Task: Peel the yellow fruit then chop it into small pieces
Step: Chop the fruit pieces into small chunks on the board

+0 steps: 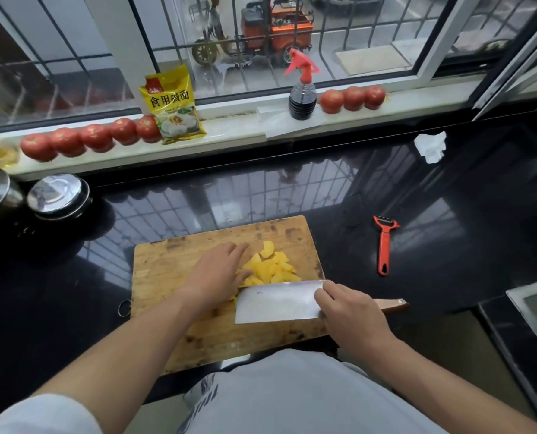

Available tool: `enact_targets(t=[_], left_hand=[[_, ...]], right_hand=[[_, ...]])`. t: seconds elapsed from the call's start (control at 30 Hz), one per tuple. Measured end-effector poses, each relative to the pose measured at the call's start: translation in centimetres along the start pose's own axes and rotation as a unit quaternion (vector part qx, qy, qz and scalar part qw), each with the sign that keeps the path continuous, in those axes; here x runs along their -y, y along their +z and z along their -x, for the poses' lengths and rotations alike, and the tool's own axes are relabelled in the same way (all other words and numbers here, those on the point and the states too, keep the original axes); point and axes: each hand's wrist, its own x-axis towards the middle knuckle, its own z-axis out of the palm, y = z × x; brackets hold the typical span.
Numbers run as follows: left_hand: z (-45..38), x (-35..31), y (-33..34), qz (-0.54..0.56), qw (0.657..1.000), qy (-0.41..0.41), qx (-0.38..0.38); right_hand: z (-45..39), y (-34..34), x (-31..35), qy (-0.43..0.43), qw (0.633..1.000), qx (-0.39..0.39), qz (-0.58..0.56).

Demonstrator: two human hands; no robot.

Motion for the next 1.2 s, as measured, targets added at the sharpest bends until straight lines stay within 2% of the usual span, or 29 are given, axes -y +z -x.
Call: enact_targets(t=[0.07,0.1,0.17,0.23,0.27,0.33,0.4,0.53,0.67,0.8,0.83,0.87,0.93,0.97,1.0,1.03,1.07,1.13,1.2], left_hand=[[0.9,0.4,-0.6,0.125,0.985,-0.117,-0.036],[1.6,0.8,-0.9,0.202,0.962,-0.172,-0.072],[4.1,2.1,-1.3,0.323,0.894,-0.275,-0.143],[7.6,3.8,-0.9,0.364,0.846,-0.357,-0.154],[9.5,4.7,-0.2,0.358,0.842,-0.38,-0.138],[13.4,6.3,1.6,0.328,0.853,-0.392,-0.105],[16.3,7.4,3.0,0.303,0.87,-0.382,-0.081],[18.8,7.9,3.9,0.268,0.905,-0.327,-0.045],[19.5,7.7,3.8,0.231,0.923,-0.306,-0.037],[19.4,7.4,3.7,0.239,0.925,-0.292,-0.041],[19.3,7.3,3.4,0.277,0.911,-0.299,-0.066],[19.2,7.2,2.9,0.333,0.881,-0.314,-0.119],[18.9,6.9,1.0,0.435,0.785,-0.343,-0.278],[18.8,6.6,-0.2,0.452,0.749,-0.338,-0.348],[18.4,6.3,-1.1,0.446,0.743,-0.321,-0.382],[17.9,5.8,-1.8,0.43,0.766,-0.292,-0.379],[17.2,5.2,-2.0,0.41,0.805,-0.25,-0.349],[15.4,3.7,-1.5,0.358,0.894,-0.137,-0.232],[13.2,1.9,-0.5,0.286,0.955,-0.021,-0.077]], right_hand=[[0.4,-0.2,0.6,0.037,0.997,0.014,-0.06],[0.5,-0.1,1.2,0.054,0.994,0.019,-0.094],[0.1,0.5,3.2,0.063,0.986,0.045,-0.15],[-1.1,1.7,6.1,0.045,0.976,0.086,-0.195],[-2.0,2.4,7.8,0.039,0.972,0.112,-0.205],[-3.5,3.6,11.3,0.037,0.967,0.16,-0.194],[-4.3,4.5,14.1,0.058,0.963,0.172,-0.197],[-5.0,4.9,15.2,0.168,0.95,0.124,-0.232],[-5.7,4.6,13.8,0.287,0.919,0.098,-0.252],[-6.0,3.2,13.4,0.235,0.933,0.106,-0.252],[-5.6,2.8,13.7,0.207,0.943,0.101,-0.239],[-5.0,2.5,14.0,0.176,0.958,0.086,-0.208],[-3.4,2.0,14.8,0.117,0.985,0.057,-0.115],[-2.7,1.8,15.0,0.1,0.991,0.056,-0.073],[-2.3,1.7,15.0,0.089,0.994,0.062,-0.028],[-1.9,1.8,14.7,0.083,0.994,0.062,0.02],[-1.7,2.0,14.4,0.078,0.994,0.062,0.054],[-1.1,2.6,13.7,0.078,0.992,0.064,0.074],[-0.7,2.7,13.1,0.092,0.99,0.074,0.079]])
